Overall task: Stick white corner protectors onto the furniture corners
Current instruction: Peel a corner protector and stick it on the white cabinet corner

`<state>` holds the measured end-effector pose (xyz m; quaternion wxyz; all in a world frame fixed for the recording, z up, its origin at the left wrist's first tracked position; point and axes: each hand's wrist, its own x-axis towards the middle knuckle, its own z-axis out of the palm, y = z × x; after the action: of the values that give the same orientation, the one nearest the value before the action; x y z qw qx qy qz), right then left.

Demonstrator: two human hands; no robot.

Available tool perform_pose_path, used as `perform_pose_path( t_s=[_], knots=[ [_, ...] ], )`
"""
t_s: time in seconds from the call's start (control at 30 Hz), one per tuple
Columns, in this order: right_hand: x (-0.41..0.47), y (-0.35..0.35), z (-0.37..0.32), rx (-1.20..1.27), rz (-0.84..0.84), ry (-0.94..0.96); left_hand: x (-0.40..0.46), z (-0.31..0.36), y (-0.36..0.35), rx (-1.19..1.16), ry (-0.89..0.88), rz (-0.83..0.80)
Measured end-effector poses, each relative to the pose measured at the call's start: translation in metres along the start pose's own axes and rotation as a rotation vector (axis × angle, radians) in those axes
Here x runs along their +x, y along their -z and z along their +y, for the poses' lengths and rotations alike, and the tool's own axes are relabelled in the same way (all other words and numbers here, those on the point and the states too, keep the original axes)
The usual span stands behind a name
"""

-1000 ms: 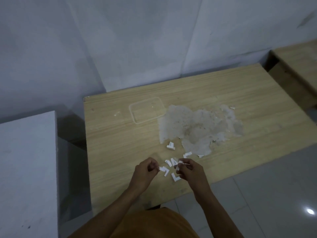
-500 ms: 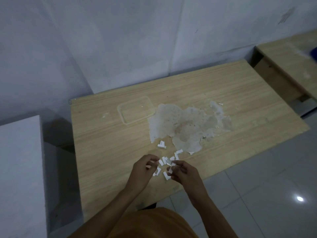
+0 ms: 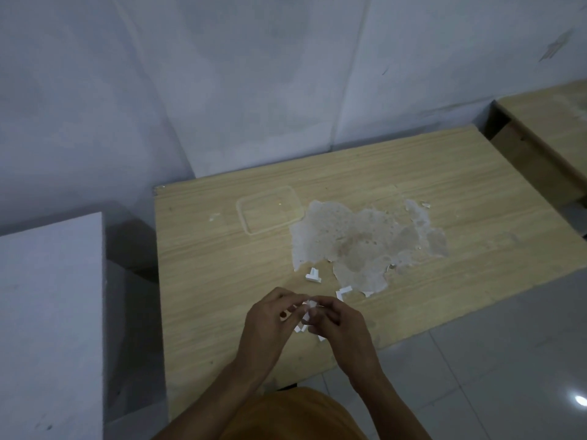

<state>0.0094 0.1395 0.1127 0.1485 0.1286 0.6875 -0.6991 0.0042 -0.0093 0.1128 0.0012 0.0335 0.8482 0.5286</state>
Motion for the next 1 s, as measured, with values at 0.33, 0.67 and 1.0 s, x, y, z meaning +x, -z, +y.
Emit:
perform_pose_path(
  t_s=[0.33, 0.67, 1.0],
  knots=[
    [0.003, -0.010, 0.000, -0.012, -0.009, 0.030, -0.005, -0.002, -0.001, 0.006, 0.024, 0.081],
    [0.002, -0.013, -0.006, 0.004, -0.027, 0.047, -0.005, 0.000, 0.003, 0.046, -0.042, 0.135],
    [0.005, -0.020, -0.010, 0.010, -0.013, 0.081, -0.005, -0.001, 0.005, 0.085, -0.168, 0.203]
  ],
)
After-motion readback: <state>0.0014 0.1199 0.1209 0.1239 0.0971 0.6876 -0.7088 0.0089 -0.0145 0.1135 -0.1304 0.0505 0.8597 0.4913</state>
